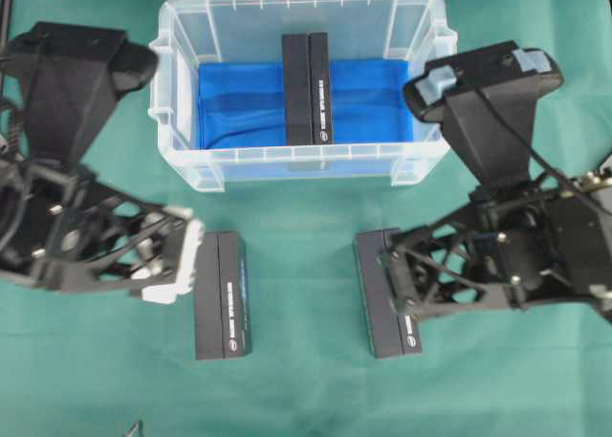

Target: Take the box out of the case with both arms.

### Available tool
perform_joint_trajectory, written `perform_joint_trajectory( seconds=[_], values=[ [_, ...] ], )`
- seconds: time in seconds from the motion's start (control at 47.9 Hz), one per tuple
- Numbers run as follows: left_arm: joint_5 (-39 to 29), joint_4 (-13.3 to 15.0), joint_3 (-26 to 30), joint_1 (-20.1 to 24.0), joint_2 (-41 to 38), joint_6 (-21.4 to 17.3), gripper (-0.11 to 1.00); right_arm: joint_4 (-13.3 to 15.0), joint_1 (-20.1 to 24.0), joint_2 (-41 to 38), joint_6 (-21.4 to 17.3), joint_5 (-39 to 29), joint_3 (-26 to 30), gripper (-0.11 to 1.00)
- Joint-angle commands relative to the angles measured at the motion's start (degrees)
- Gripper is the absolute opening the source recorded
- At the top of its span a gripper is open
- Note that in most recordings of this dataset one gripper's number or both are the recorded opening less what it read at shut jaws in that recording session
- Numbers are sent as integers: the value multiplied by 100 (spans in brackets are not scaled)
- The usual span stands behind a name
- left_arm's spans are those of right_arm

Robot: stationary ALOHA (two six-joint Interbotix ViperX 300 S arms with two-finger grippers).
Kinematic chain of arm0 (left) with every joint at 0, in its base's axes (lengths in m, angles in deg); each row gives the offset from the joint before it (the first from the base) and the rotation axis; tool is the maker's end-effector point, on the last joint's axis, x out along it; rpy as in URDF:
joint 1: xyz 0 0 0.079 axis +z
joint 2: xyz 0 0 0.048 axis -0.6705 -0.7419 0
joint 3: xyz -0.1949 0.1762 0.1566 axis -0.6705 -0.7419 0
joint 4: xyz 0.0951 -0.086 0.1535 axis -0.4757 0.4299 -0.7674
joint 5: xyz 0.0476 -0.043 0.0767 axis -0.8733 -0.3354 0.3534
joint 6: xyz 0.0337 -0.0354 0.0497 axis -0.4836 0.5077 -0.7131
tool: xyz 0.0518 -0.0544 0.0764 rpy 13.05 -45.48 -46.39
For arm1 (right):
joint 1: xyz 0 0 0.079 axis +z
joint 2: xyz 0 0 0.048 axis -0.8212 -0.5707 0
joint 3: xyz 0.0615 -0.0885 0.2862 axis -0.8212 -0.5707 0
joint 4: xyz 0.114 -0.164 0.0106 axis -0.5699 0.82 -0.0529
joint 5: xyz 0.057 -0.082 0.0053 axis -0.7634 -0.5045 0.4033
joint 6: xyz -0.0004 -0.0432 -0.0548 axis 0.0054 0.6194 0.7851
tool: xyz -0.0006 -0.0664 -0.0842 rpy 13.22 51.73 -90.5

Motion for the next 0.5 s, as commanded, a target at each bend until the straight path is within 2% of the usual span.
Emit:
perform_joint_trajectory(
  seconds=[0.0,0.25,0.48],
  values=[
    [-88,18,-97,-88,343,18,90,-123,18,334,70,-158,-53,93],
    [-141,44,-949,-211,1178,316,90,-158,44,879,35,-404,-668,93],
    [-114,70,-1846,-483,2109,1011,90,-202,62,1556,-211,-404,-1397,93]
  ],
)
